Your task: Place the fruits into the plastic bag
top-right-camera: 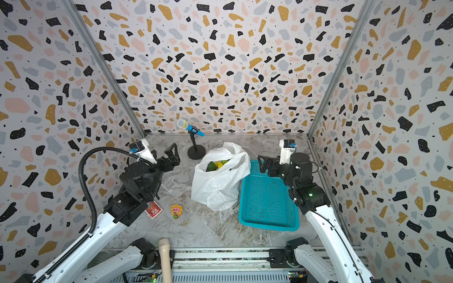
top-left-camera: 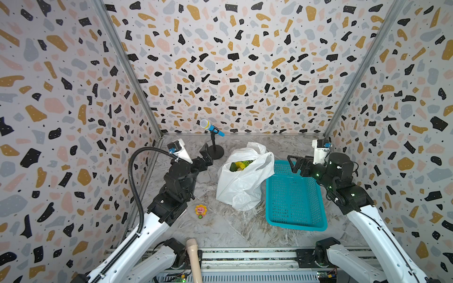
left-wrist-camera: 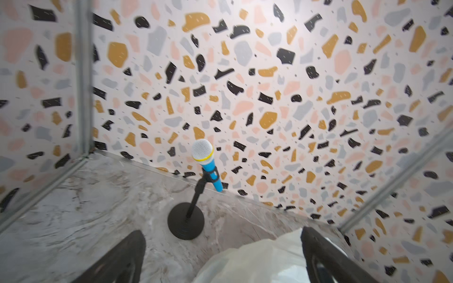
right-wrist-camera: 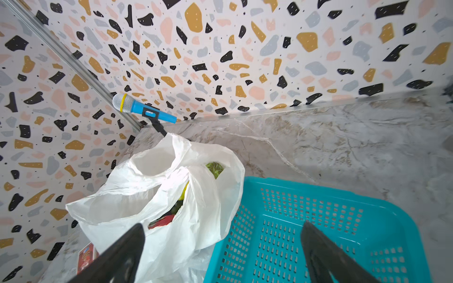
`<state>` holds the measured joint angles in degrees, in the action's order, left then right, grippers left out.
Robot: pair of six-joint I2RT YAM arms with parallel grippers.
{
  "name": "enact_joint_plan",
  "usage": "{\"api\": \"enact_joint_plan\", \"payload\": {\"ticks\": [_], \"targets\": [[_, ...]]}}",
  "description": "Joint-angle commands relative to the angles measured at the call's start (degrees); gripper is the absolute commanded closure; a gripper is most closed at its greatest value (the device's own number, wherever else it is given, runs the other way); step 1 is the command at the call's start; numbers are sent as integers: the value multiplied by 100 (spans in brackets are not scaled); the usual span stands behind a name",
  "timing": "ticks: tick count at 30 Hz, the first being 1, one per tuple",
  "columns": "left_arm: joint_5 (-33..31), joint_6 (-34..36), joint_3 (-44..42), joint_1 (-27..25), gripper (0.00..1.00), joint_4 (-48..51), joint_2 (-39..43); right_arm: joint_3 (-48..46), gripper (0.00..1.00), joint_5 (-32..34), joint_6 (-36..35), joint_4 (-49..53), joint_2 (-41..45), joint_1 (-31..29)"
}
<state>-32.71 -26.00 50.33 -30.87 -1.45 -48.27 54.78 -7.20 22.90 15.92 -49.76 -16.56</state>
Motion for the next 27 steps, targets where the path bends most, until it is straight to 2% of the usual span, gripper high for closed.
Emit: {"api": "enact_joint_plan", "payload": {"ticks": [1, 4, 7, 9, 12, 17, 22, 27], "targets": [[-1592, -25, -224, 171, 1, 156, 35, -108, 1, 875, -146, -448, 310, 12], [-1638, -35, -367, 584, 0, 425, -142, -210, 1, 1695, -219, -630, 534, 21], [-1563, 59, -476, 918, 0, 621, -506, -454, 1, 3038, -159, -756, 628, 21], [-1858, 261, -512, 1008, 0, 673, -773, -899, 1, 3840, -203, -1153, 681, 29], [-2314, 415, -686, 1221, 0, 472, -1052, -1784, 1, 4405, -481, -2179, 628, 37], [-2568, 1382, -1630, 1491, 1, -1140, -1350, -2934, 1, 4781, -1078, -3871, 9, 63], [-2374, 1189, -1774, 1706, 1, -1437, -2067, -3400, 1, 5141, -1473, -4508, -905, 109], [-1929, 1092, -2006, 1805, 0, -2066, -2647, -4523, 1, 4532, -1759, -6619, -1157, 122]]}}
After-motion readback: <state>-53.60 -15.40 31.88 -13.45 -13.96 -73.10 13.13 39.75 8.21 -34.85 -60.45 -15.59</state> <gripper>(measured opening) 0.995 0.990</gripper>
